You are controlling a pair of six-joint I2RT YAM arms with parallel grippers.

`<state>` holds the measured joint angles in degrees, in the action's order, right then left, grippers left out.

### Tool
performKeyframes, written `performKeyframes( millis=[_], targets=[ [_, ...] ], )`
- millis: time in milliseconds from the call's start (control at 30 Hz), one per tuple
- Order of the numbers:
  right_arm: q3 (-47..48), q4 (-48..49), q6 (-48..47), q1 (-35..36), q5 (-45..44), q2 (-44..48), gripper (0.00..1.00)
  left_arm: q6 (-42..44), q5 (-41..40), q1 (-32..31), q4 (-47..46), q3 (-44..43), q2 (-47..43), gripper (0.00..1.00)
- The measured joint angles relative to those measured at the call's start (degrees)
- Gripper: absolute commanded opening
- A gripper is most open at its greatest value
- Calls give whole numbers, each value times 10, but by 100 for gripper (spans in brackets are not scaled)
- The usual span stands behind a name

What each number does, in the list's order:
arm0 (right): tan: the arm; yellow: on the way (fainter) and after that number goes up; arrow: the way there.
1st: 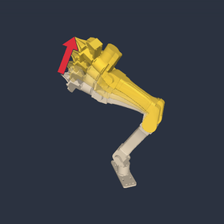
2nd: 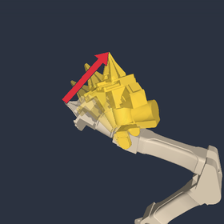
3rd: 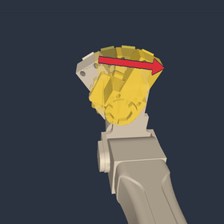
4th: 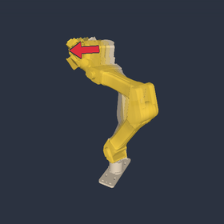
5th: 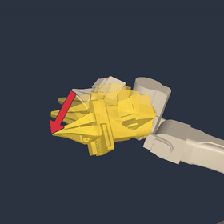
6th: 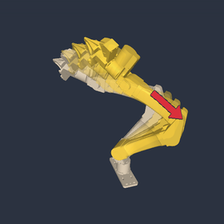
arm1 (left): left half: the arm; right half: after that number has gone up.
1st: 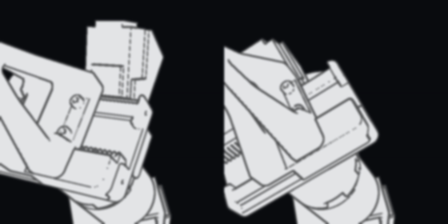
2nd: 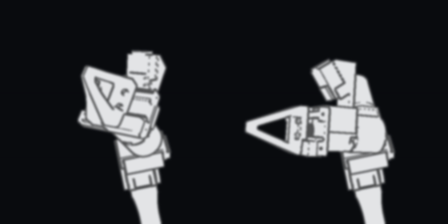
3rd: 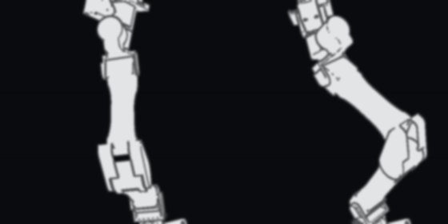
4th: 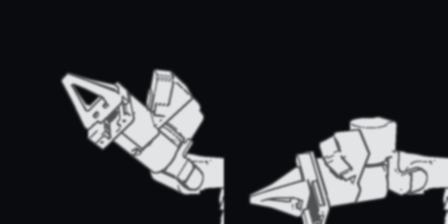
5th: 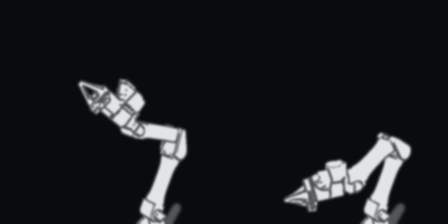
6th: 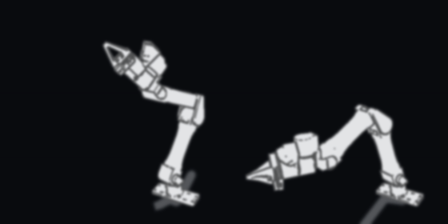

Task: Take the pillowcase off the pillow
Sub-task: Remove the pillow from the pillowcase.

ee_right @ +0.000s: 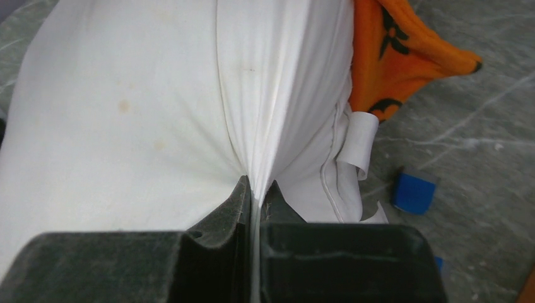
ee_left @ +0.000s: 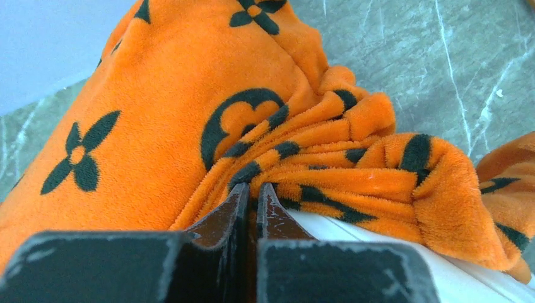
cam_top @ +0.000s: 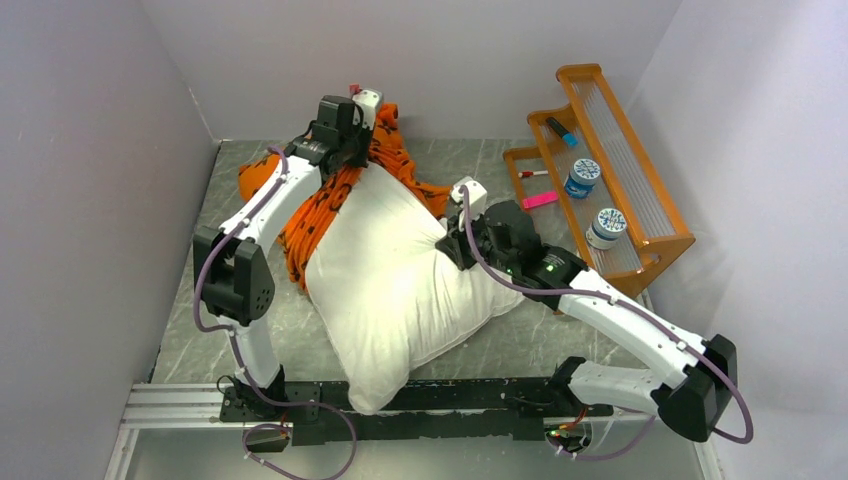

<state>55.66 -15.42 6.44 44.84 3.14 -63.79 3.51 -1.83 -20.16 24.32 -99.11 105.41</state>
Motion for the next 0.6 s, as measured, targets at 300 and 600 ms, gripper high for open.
performKeyframes(
  millis=[300, 600],
  targets=[
    [-11, -20, 11, -8, -72, 17, 0, -43, 15, 2, -14, -2, 16, 14],
    [-18, -3, 26, -14, -87, -17, 6, -74, 72, 33, -125, 116, -47, 40]
  ],
)
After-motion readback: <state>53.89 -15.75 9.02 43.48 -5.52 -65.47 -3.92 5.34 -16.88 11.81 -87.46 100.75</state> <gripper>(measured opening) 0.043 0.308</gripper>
